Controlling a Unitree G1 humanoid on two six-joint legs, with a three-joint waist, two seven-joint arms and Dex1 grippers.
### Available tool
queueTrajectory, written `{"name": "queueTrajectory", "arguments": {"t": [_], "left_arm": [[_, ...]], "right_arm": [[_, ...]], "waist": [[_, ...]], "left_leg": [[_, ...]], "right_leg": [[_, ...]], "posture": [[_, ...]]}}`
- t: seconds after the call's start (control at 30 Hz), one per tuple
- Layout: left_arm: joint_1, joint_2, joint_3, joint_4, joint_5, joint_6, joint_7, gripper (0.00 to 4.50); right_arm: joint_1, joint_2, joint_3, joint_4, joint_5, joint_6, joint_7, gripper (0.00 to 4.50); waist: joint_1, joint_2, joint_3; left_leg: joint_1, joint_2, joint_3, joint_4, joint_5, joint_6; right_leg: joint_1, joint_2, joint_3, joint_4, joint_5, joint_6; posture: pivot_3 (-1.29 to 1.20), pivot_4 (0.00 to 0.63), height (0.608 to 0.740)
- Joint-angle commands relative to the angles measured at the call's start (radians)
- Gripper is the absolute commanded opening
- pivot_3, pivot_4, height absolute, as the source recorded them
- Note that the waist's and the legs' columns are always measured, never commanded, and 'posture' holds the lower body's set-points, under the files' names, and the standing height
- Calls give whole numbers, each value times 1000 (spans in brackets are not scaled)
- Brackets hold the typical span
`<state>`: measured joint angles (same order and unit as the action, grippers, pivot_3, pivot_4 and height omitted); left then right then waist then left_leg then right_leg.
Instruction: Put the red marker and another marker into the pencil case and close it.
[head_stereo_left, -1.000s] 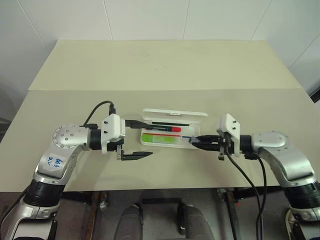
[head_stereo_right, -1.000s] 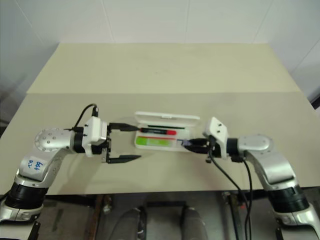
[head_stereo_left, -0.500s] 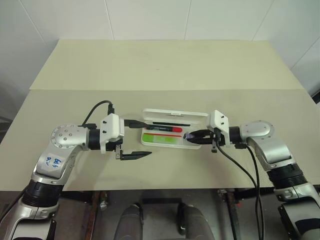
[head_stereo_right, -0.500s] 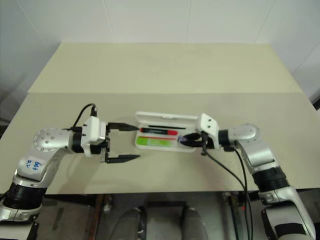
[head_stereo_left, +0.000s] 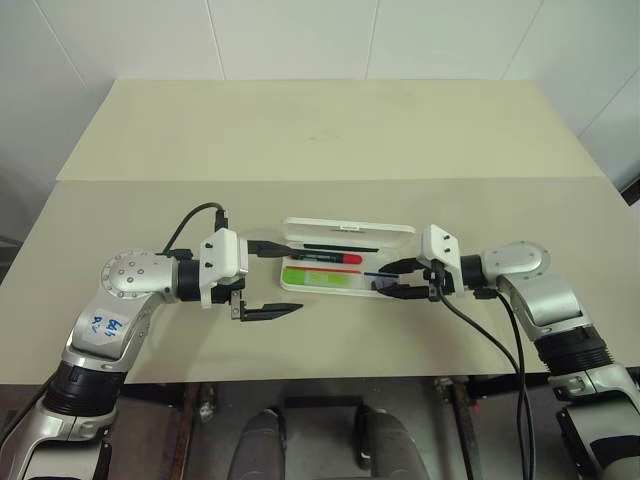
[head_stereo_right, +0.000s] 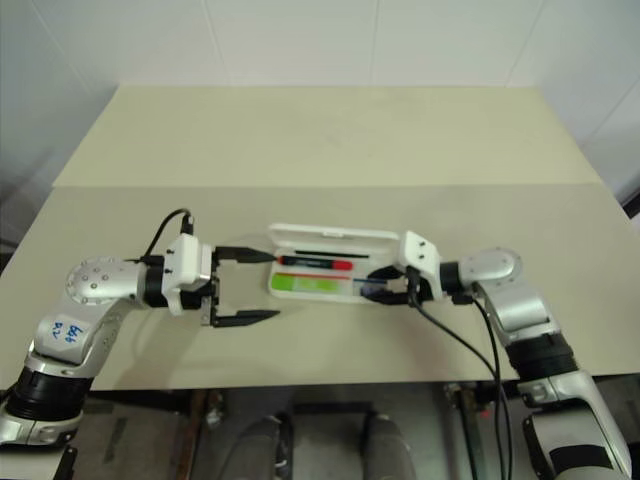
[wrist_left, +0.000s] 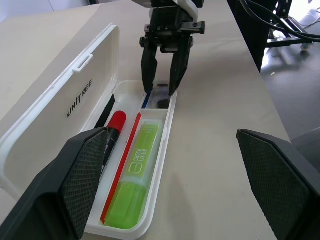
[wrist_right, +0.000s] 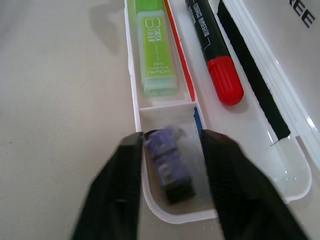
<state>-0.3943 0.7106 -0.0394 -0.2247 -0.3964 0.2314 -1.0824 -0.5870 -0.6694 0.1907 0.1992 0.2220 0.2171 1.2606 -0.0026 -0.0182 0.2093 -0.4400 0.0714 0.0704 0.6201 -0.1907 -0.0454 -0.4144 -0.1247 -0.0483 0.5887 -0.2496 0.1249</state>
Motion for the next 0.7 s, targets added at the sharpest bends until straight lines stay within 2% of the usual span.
{"name": "queueTrajectory", "arguments": {"t": [0.03,0.1,0.17,0.5,0.6,0.7], "left_arm": [[-19,6,21,-25,-8,-10,-2,4396],[-21,6,20,-23,-7,-11,-3,4396],[-22,6,20,-22,-7,-11,-4,4396],[-3,21,41,-26,-19,-12,-14,4396],[43,46,92,-22,-40,-19,-27,4396],[79,66,134,-2,-44,-35,-42,4396]], "right_arm": [[-7,-6,-31,-17,12,-17,5,3173],[-6,-8,-35,-27,17,-19,8,4012],[-2,-17,-44,-57,42,8,24,4460],[117,-130,-123,-308,170,175,52,4460],[262,-216,-234,-430,234,238,46,4460],[352,-249,-354,-480,272,254,-3,4460]], "waist": [[0,0,0],[0,0,0],[0,0,0],[4,0,0],[6,0,0],[5,0,0]], "left_leg": [[0,0,0,0,0,0],[0,0,0,0,0,0],[0,0,0,0,0,0],[0,0,0,0,-1,-2],[0,0,0,-1,-1,-2],[0,0,0,-1,-2,-1]], "right_leg": [[0,0,0,0,0,0],[0,0,0,0,0,0],[0,0,0,0,0,0],[0,0,0,-1,0,-1],[0,0,0,-2,-1,-1],[0,0,0,-3,-1,0]], "posture": [[0,150,740],[0,150,740],[0,150,740],[0,150,740],[0,150,740],[0,150,740]]}}
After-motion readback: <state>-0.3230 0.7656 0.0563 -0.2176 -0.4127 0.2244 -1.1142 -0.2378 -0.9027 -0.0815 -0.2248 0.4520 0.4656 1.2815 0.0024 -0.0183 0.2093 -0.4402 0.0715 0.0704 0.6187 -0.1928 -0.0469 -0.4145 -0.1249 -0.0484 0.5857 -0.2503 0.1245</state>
